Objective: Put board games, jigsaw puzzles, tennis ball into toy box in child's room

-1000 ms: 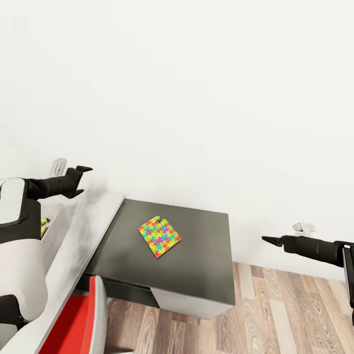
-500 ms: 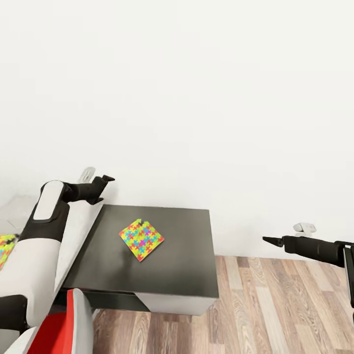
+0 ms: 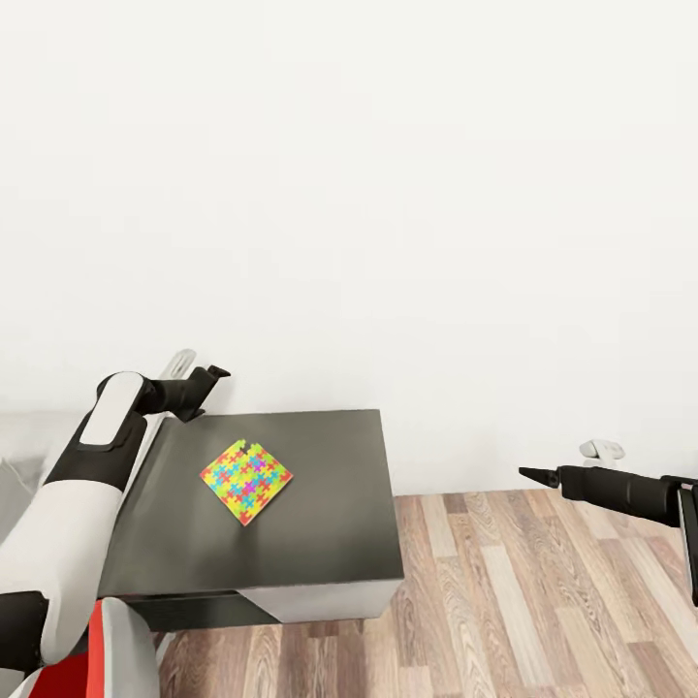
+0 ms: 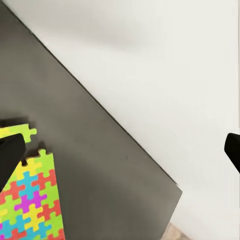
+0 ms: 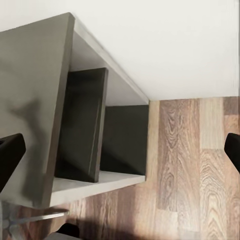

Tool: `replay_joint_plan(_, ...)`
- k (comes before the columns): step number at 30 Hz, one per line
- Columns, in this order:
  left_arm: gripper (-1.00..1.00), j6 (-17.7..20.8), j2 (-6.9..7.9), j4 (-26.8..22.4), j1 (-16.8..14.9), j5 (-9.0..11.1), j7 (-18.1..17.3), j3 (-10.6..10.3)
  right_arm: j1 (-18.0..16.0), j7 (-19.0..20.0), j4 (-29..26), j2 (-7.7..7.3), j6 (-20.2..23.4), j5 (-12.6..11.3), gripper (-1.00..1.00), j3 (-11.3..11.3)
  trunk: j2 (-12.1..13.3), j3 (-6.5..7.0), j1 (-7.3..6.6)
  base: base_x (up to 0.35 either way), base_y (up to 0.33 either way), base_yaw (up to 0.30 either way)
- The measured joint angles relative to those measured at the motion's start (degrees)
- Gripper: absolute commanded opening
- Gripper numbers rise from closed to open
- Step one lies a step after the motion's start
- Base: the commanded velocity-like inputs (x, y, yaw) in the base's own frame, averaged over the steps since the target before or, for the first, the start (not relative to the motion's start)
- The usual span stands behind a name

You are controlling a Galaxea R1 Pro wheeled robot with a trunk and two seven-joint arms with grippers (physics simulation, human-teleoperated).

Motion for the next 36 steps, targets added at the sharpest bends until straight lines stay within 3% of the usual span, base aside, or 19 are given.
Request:
replay_joint_plan(4,1.0,-0.98,1.37,0.23,1.17,-0.01,0.01,0.05,0.01,-0.01,0.18,0.05,-0.27,-0.01,1.0,-0.17,0.0,-0.01,0.0,0.0,0.0,-0.061)
replay_joint_plan(11,1.0,-1.44,3.64,1.38,3.41,-0.21,-1.54,2.3,-1.07,-1.28,1.26,2.16,-1.51,0.9,1.0,1.42,0.0,-0.01,0.0,0.0,0.0,0.0)
replay_joint_plan(27,1.0,-1.45,3.65,1.39,8.47,-0.17,-1.54,2.54,-1.07,-1.28,1.26,2.16,-1.52,0.91,1.0,1.42,0.0,-0.01,0.0,0.0,0.0,0.0)
replay_joint_plan(36,1.0,-1.46,3.65,1.39,8.48,-0.17,-1.54,2.54,-1.07,-1.28,1.26,2.16,-1.52,0.91,1.0,1.42,0.0,-0.01,0.0,0.0,0.0,0.0)
